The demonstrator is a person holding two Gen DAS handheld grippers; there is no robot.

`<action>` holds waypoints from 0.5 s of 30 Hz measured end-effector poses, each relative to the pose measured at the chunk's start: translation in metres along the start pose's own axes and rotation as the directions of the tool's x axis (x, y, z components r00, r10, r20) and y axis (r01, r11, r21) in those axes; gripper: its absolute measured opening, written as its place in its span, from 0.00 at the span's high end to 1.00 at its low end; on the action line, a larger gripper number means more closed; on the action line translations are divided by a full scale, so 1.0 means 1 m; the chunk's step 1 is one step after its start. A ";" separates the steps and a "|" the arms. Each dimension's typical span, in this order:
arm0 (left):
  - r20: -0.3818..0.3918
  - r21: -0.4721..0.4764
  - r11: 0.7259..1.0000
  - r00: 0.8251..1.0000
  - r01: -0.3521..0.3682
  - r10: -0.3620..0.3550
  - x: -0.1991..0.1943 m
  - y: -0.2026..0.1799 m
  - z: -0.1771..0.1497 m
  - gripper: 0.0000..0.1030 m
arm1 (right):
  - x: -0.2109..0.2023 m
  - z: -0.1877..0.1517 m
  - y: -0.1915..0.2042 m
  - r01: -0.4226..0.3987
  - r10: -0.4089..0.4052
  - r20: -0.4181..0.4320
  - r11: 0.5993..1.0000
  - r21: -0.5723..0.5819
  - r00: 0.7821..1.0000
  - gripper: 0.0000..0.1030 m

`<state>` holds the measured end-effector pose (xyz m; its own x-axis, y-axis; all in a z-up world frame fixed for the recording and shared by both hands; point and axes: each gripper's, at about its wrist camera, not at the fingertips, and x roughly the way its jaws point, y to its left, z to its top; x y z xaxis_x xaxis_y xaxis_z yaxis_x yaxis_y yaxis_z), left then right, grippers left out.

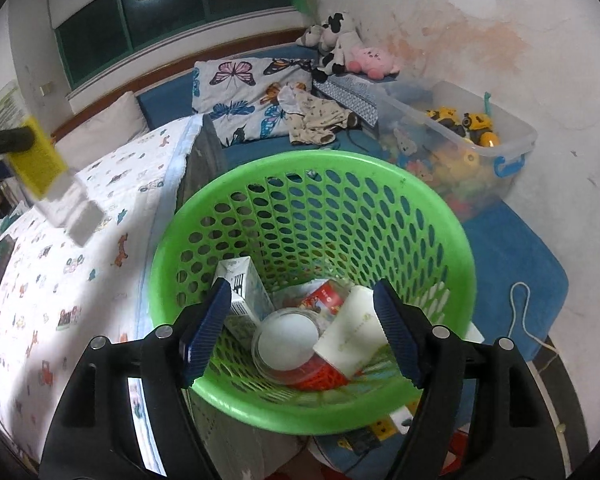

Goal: Collect trash
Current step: 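Lower the clear bottle into the green basket and open the left tool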

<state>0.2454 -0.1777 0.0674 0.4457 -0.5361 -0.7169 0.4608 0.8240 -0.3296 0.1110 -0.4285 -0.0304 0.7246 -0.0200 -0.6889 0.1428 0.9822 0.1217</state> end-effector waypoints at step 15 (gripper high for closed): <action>-0.138 0.112 0.992 0.990 0.057 -0.041 0.075 -0.073 -0.027 0.46 | -0.023 -0.035 -0.032 0.020 -0.020 -0.001 0.998 0.060 1.000 0.28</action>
<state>0.2247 -0.2735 0.0209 0.3159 -0.5389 -0.7809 0.5681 0.7666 -0.2992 0.0663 -0.4528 -0.0438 0.7206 -0.0395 -0.6922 0.1975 0.9687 0.1504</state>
